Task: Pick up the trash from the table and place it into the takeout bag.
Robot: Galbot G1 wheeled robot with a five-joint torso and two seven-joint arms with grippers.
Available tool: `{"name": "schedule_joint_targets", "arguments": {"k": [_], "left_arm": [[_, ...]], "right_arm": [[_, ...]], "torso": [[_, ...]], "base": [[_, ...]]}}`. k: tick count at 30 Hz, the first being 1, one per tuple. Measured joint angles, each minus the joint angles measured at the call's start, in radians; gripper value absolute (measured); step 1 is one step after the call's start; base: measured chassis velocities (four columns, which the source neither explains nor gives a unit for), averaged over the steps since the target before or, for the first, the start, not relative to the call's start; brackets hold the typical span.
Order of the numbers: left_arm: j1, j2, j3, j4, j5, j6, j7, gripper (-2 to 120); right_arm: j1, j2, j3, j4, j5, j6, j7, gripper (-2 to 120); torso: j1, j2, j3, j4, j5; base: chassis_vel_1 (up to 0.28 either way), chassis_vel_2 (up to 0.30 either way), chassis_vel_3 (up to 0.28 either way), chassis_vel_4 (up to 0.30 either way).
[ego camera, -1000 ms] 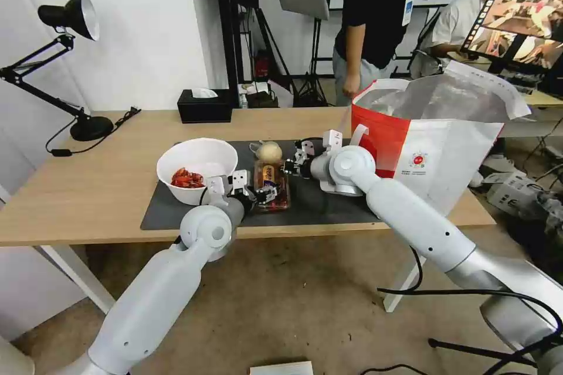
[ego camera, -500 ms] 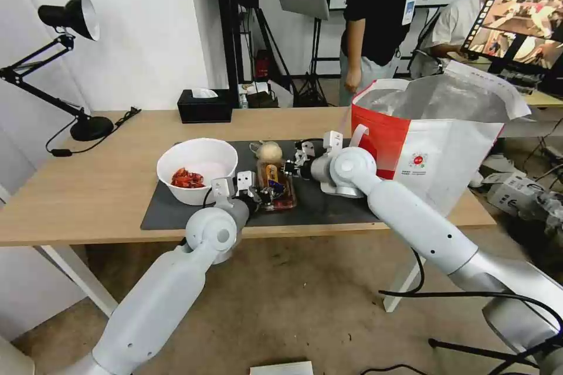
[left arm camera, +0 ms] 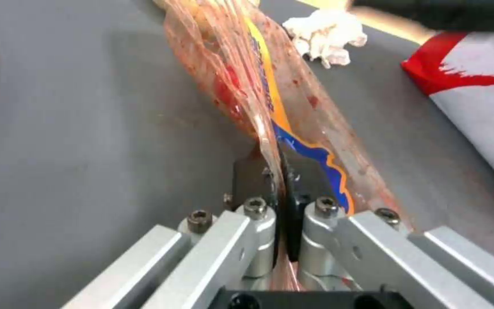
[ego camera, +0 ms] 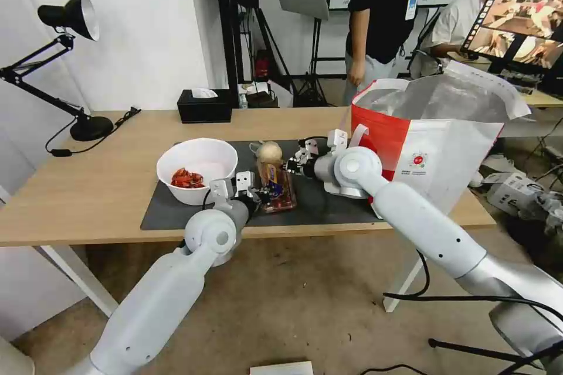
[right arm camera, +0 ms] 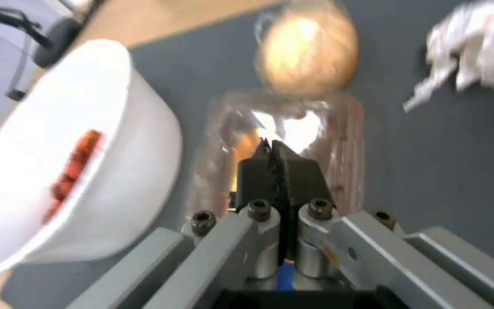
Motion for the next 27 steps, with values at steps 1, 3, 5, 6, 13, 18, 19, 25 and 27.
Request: {"name": "schedule_joint_targets", "arguments": {"k": [1, 3, 5, 6, 13, 18, 19, 25, 27], "left_arm": [[0.0, 0.0, 0.0, 0.0, 0.0, 0.0, 0.0, 0], [0.014, 0.0, -0.006, -0.01, 0.0, -0.01, -0.005, 0], [0.023, 0.0, -0.012, -0.019, -0.003, -0.016, -0.012, 0], [0.03, 0.0, -0.019, -0.029, -0.011, -0.022, -0.019, 0], [0.054, 0.02, -0.064, -0.116, -0.066, -0.049, -0.052, 0], [0.051, 0.027, -0.068, -0.155, -0.094, -0.054, -0.073, 0], [0.05, 0.029, -0.068, -0.163, -0.099, -0.054, -0.078, 0], [0.049, 0.06, -0.074, -0.22, -0.131, -0.054, -0.103, 0], [0.052, 0.071, -0.087, -0.24, -0.139, -0.056, -0.11, 0]], "right_arm": [[0.0, 0.0, 0.0, 0.0, 0.0, 0.0, 0.0, 0], [-0.01, -0.03, 0.02, 0.059, 0.001, 0.005, 0.005, 2], [-0.016, -0.057, 0.029, 0.096, -0.001, 0.009, 0.004, 7], [-0.018, -0.077, 0.032, 0.122, -0.006, 0.013, 0.0, 10], [-0.098, -0.283, 0.066, 0.325, -0.153, 0.043, -0.103, 39], [-0.208, -0.373, 0.127, 0.428, -0.204, 0.072, -0.164, 55], [-0.237, -0.39, 0.146, 0.449, -0.216, 0.079, -0.175, 59], [-0.519, -0.518, 0.325, 0.593, -0.349, 0.163, -0.281, 80], [-0.556, -0.54, 0.342, 0.616, -0.379, 0.185, -0.293, 86]], "torso": [[0.0, 0.0, 0.0, 0.0, 0.0], [0.0, 0.0, 0.0, 0.0, 0.0], [0.0, 0.0, 0.0, 0.0, 0.0], [0.0, 0.0, 0.0, -0.0001, 0.0001], [0.0, 0.0, 0.0, -0.0002, 0.0004], [0.0, 0.0, 0.0, -0.0002, 0.0001], [0.0, 0.0, 0.0, -0.0002, 0.0004], [0.0, 0.0, 0.0, -0.0008, 0.0], [0.0, 0.0, 0.0, -0.0009, -0.0003]], "base": [[0.0, 0.0, 0.0, 0.0], [0.0, 0.0, 0.0, 0.0], [0.0, 0.0, 0.0, 0.0], [0.0, 0.0, 0.0, 0.0], [0.0, 0.0, 0.0, 0.0], [0.0, 0.0, 0.0, 0.0], [0.0, 0.0, 0.0, 0.0], [0.0, 0.0, 0.0, 0.0], [0.0, 0.0, 0.0, 0.0]]}}
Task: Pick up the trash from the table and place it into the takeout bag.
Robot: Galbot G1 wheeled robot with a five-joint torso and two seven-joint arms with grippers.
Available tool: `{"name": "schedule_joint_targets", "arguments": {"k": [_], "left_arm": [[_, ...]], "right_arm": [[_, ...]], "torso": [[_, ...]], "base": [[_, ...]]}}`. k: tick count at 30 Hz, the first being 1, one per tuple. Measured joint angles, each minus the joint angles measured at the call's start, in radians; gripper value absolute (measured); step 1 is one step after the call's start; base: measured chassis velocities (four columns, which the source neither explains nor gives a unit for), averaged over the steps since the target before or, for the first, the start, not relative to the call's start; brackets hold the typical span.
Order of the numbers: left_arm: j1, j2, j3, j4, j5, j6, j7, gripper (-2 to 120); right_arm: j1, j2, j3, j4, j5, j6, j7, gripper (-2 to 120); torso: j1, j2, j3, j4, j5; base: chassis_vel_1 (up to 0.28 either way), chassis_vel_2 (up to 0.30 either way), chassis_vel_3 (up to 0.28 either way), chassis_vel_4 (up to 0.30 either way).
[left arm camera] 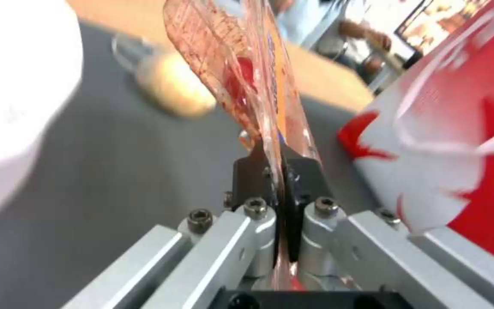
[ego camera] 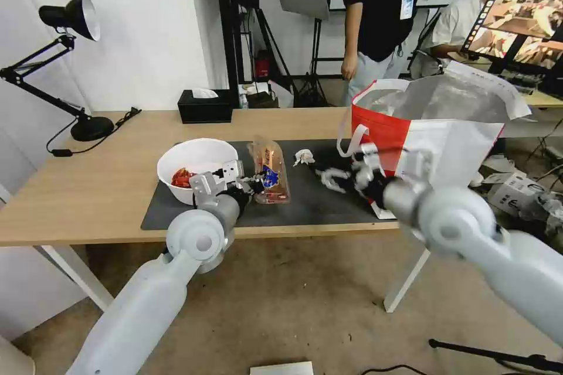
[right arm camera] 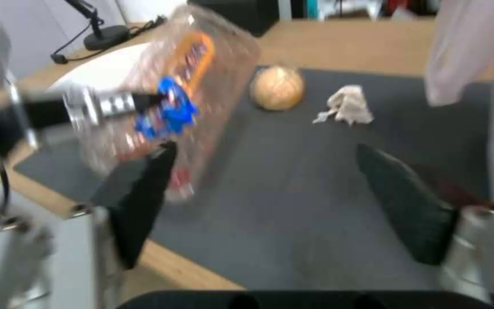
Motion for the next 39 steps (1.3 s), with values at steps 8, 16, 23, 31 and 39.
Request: {"name": "schedule_joint_targets", "arguments": {"k": [8, 16, 23, 31, 39], "left_arm": [[-0.067, 0.052, -0.011, -0.071, -0.066, -0.028, -0.031, 0], [-0.317, 0.056, 0.096, -0.098, -0.199, -0.055, -0.141, 0], [-0.601, -0.062, 0.283, 0.024, -0.231, -0.077, -0.205, 0], [-0.801, -0.224, 0.436, 0.185, -0.166, -0.11, -0.191, 0], [-0.895, -0.388, 0.536, 0.395, 0.026, -0.149, -0.041, 0]], "right_arm": [[-0.177, -0.012, 0.042, 0.084, -0.166, 0.063, -0.016, 100], [-0.383, 0.052, 0.054, 0.084, -0.394, 0.106, -0.055, 100], [-0.465, 0.165, 0.056, 0.039, -0.547, 0.121, -0.075, 100], [-0.496, 0.254, 0.062, -0.002, -0.622, 0.136, -0.092, 100], [-0.486, 0.28, 0.07, -0.018, -0.638, 0.141, -0.1, 100]], "torso": [[0.0, 0.0, 0.0, 0.0012, 0.0002], [0.0, 0.0, 0.0, 0.001, 0.0001], [0.0, 0.0, 0.0, 0.0007, 0.0007], [0.0, 0.0, 0.0, 0.0008, 0.0006], [0.0, 0.0, 0.0, 0.0006, 0.0006]], "base": [[0.0, 0.0, 0.0, 0.0], [0.0, 0.0, 0.0, 0.0], [0.0, 0.0, 0.0, 0.0], [0.0, 0.0, 0.0, 0.0], [0.0, 0.0, 0.0, 0.0]]}}
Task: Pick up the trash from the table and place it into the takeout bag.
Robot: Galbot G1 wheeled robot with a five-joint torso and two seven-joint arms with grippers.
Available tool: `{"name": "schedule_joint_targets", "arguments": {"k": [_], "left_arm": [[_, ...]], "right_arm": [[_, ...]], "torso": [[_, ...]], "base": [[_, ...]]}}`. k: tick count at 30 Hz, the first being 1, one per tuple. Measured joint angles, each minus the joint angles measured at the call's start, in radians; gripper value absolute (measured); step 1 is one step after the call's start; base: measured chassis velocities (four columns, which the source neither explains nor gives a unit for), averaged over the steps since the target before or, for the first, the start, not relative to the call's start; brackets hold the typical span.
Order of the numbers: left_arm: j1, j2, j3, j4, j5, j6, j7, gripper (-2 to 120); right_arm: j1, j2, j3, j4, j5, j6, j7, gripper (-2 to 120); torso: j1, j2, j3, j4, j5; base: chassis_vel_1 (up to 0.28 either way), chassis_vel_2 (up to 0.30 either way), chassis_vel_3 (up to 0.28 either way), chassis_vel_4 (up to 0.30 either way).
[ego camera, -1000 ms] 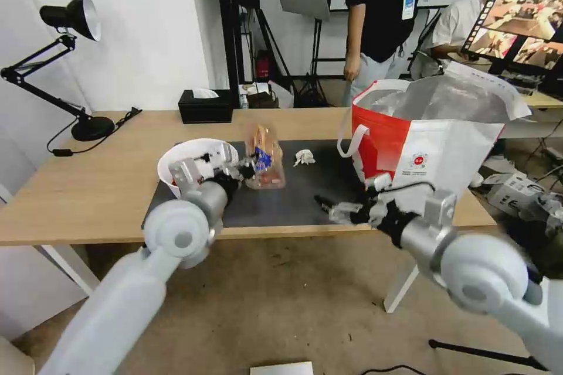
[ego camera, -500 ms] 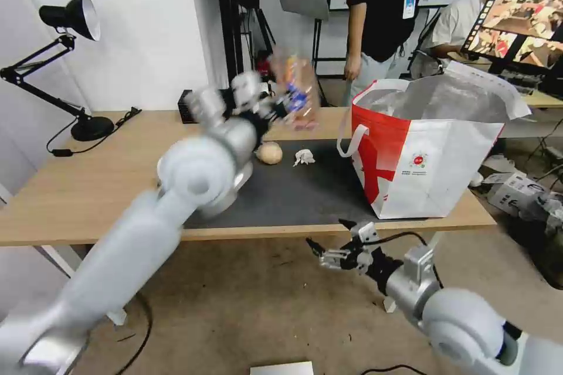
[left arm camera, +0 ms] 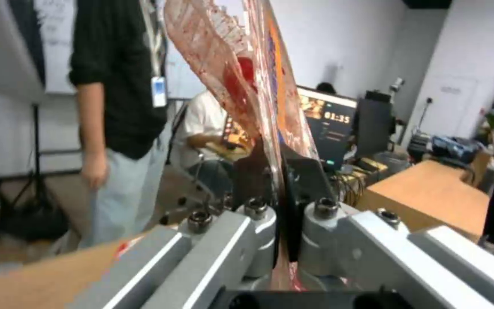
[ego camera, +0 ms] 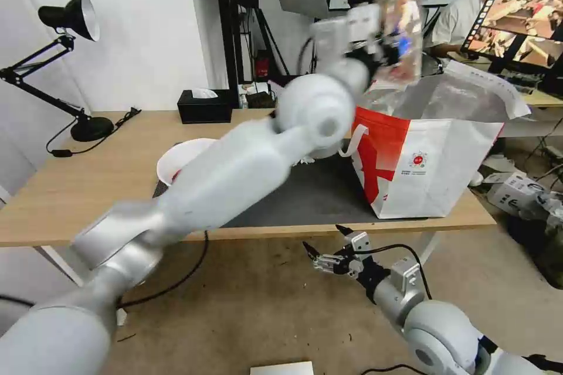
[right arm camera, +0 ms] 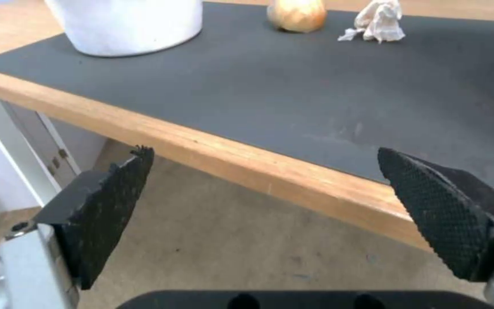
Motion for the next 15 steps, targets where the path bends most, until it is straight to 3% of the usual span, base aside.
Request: {"name": "schedule_joint_targets", "arguments": {"k": [2, 5, 10, 13, 15], "left_arm": [[-0.002, -0.021, 0.012, 0.026, 0.033, -0.007, 0.018, 0], [-0.001, -0.072, 0.052, 0.115, 0.185, -0.048, 0.079, 0], [0.005, -0.091, 0.078, 0.187, 0.319, -0.087, 0.126, 0], [0.02, -0.088, 0.114, 0.279, 0.532, -0.118, 0.182, 0], [0.021, -0.084, 0.121, 0.292, 0.566, -0.119, 0.192, 0]], "right_arm": [[0.0, 0.0, 0.001, 0.0, 0.0, 0.0, 0.0, 100], [-0.004, 0.001, 0.011, 0.012, 0.001, 0.001, 0.0, 100], [-0.01, 0.002, 0.017, 0.026, 0.003, 0.002, 0.001, 100], [-0.016, 0.0, 0.022, 0.042, 0.007, 0.002, 0.002, 100], [-0.016, -0.001, 0.023, 0.044, 0.008, 0.002, 0.003, 100]], "torso": [[0.0, 0.0, 0.0, 0.0, 0.0], [0.0, 0.0, 0.0, 0.0002, -0.0002], [0.0, 0.0, 0.0, 0.0003, -0.0002], [0.0, 0.0, 0.0, 0.0003, -0.0004], [0.0, 0.0, 0.0, 0.0003, -0.0004]], "base": [[0.0, 0.0, 0.0, 0.0], [0.0, 0.0, 0.0, 0.0], [0.0, 0.0, 0.0, 0.0], [0.0, 0.0, 0.0, 0.0], [0.0, 0.0, 0.0, 0.0]]}}
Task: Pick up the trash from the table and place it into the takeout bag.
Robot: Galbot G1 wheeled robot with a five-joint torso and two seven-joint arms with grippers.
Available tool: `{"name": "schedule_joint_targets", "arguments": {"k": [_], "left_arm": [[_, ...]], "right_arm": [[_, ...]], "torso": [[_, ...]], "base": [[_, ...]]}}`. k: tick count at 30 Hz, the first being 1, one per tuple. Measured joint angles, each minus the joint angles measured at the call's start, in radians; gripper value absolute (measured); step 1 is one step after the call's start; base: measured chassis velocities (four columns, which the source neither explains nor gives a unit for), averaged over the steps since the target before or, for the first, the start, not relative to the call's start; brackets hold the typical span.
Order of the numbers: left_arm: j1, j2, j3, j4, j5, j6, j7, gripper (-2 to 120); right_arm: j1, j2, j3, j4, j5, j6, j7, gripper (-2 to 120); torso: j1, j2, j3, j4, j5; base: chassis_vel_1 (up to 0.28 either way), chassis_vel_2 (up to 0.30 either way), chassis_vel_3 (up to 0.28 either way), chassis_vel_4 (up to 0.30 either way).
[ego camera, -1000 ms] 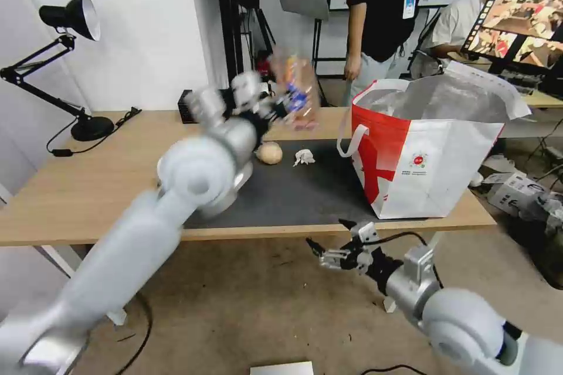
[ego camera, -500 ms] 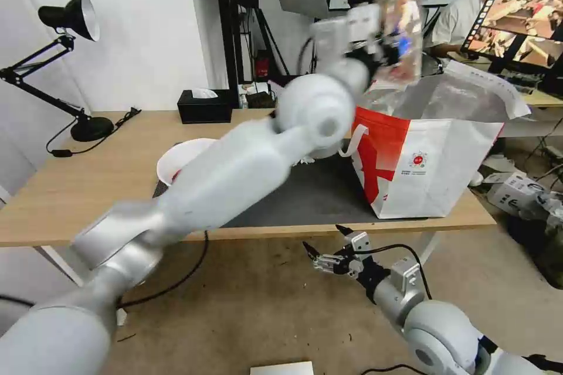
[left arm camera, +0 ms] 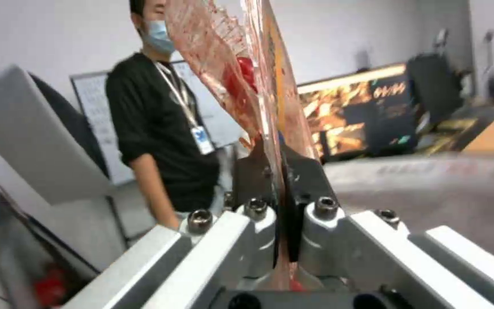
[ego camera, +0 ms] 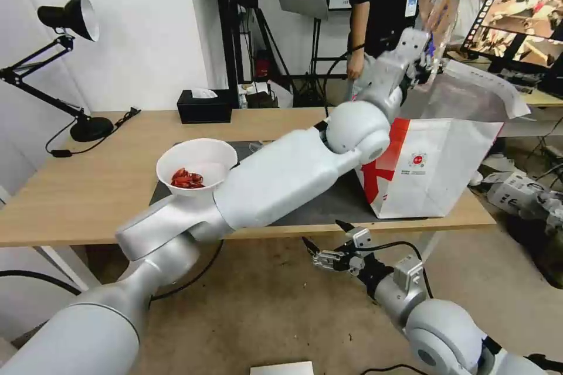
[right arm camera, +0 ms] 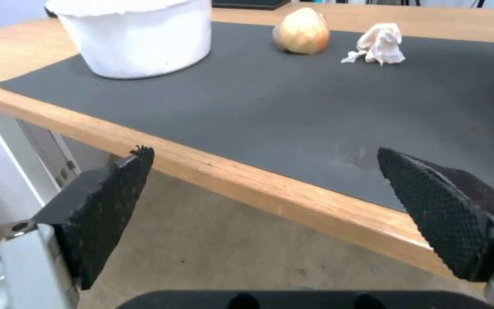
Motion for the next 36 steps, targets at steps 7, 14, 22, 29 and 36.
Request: {"name": "schedule_joint_targets", "arguments": {"k": [7, 14, 22, 29, 36], "left_arm": [[0.003, 0.027, 0.022, 0.0, 0.077, 0.047, 0.036, 5], [0.0, 0.029, 0.021, -0.017, 0.039, 0.079, 0.032, 34], [0.033, 0.044, -0.057, -0.092, -0.166, 0.131, -0.092, 63], [0.102, 0.142, -0.158, -0.222, -0.285, 0.165, -0.231, 84], [0.237, 0.346, -0.303, -0.367, -0.3, 0.167, -0.264, 100]], "right_arm": [[0.006, -0.002, 0.009, 0.003, 0.006, 0.0, 0.003, 100], [0.01, -0.006, 0.016, 0.0, 0.02, -0.001, 0.007, 100], [0.028, -0.012, 0.014, 0.011, 0.035, -0.002, 0.026, 100], [0.091, -0.016, 0.009, 0.037, 0.075, 0.003, 0.027, 100], [0.175, -0.045, 0.028, 0.039, 0.137, 0.01, 0.029, 100]], "torso": [[0.0, 0.0, 0.0, 0.0001, 0.0], [0.0, 0.0, 0.0, -0.0001, 0.0], [0.0, 0.0, 0.0, -0.0005, 0.0], [0.0, 0.0, 0.0, 0.0003, -0.0002], [0.0, 0.0, 0.0, -0.0001, -0.0006]], "base": [[0.0, 0.0, 0.0, 0.0], [0.0, 0.0, 0.0, 0.0], [0.0, 0.0, 0.0, 0.0], [0.0, 0.0, 0.0, 0.0], [0.0, 0.0, 0.0, 0.0]]}}
